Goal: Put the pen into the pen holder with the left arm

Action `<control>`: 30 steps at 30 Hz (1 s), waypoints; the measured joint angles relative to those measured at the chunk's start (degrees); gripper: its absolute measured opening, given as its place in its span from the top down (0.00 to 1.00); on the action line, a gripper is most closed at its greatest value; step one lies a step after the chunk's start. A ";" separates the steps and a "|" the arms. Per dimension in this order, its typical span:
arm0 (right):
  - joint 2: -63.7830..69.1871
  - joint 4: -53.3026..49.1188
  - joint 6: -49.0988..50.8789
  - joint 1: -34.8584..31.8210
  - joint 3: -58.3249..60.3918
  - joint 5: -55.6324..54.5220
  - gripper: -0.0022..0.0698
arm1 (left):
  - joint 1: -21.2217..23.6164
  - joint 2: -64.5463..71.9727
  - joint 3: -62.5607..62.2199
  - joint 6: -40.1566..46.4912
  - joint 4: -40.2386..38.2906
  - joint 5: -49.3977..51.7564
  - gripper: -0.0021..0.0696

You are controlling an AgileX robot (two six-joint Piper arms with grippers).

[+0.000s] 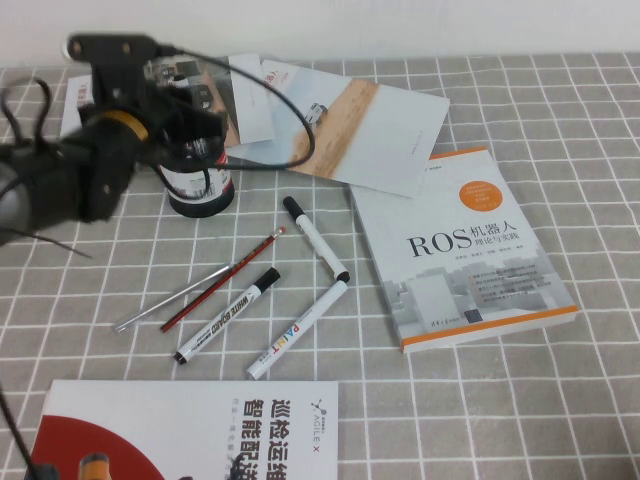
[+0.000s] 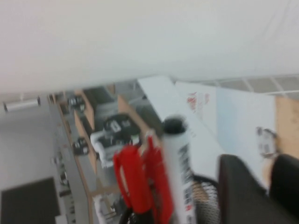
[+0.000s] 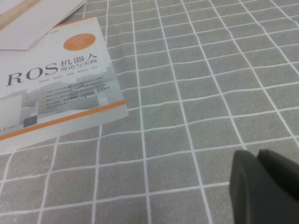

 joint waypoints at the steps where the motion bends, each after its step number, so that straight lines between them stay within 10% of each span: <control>1: 0.00 0.00 0.00 0.00 0.00 0.00 0.99 | -0.13 -1.93 0.00 0.58 0.00 2.23 0.80; 7: 0.00 0.00 0.00 0.00 0.00 0.00 0.99 | -1.52 -15.28 2.73 5.17 0.00 11.30 0.96; 30: 0.00 0.00 0.00 0.00 0.00 0.00 0.99 | -2.14 -79.37 43.99 7.22 0.00 21.68 0.97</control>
